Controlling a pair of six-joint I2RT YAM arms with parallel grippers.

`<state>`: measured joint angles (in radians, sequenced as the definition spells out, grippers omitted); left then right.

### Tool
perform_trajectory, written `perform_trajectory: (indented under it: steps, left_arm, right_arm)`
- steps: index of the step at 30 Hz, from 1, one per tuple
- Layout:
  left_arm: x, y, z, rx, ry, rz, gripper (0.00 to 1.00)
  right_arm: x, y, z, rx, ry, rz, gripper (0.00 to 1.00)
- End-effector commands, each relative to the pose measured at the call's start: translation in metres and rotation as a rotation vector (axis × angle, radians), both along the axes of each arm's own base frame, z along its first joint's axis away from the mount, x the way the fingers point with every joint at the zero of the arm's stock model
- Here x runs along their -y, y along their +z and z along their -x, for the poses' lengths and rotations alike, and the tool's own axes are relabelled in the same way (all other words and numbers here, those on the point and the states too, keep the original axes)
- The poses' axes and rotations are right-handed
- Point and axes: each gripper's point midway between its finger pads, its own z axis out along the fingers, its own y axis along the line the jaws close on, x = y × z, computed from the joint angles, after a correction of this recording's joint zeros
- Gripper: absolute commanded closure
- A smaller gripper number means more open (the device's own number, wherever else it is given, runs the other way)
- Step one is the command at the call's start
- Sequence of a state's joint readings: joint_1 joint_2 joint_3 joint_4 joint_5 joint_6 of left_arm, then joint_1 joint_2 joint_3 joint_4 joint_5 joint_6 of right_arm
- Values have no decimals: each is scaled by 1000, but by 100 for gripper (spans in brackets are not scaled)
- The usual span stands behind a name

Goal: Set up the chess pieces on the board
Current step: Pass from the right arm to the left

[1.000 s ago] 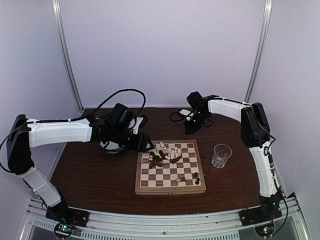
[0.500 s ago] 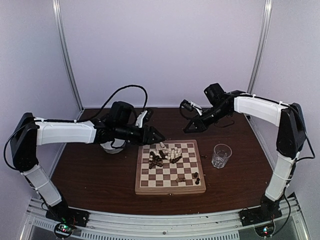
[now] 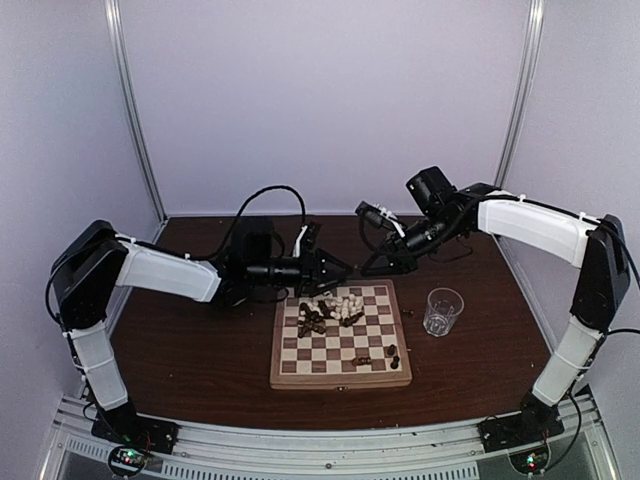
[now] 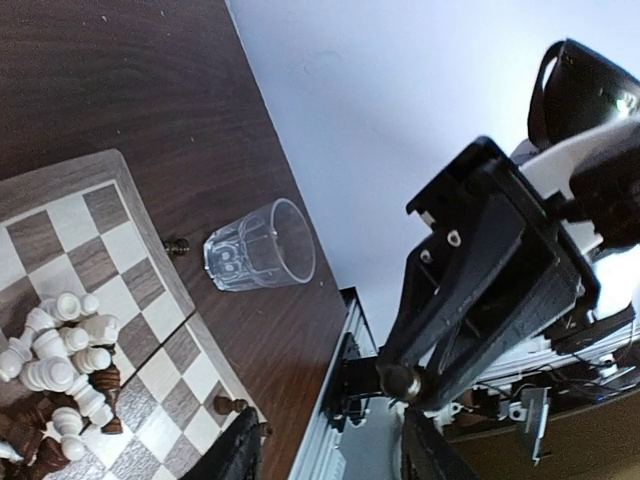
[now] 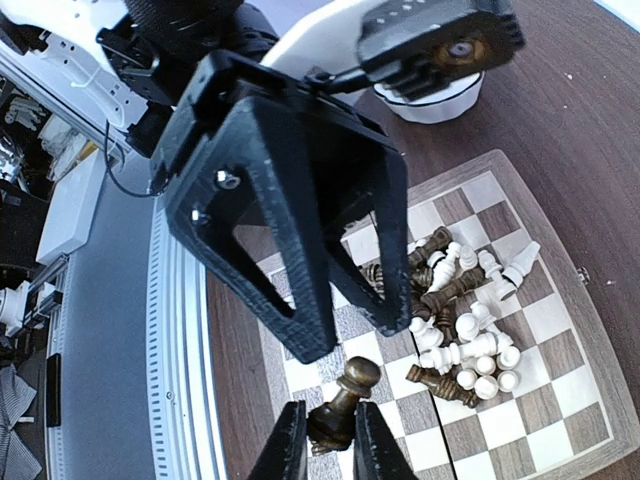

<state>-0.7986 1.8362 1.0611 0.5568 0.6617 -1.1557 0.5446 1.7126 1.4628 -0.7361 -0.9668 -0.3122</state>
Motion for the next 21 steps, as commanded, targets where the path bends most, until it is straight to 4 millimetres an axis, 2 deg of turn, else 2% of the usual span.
perform_trajectory:
  steps: [1,7,21]
  left_arm:
    - [7,34,3,-45,-22,210,53]
    - [12,37,3,-100,-36,297,59]
    - [17,32,11,-132,-53,288,71]
  right_arm:
    - [-2,6,13,41,44,-10,94]
    - [-3,6,16,59,46,2,95]
    - [-5,5,12,73,36,10,95]
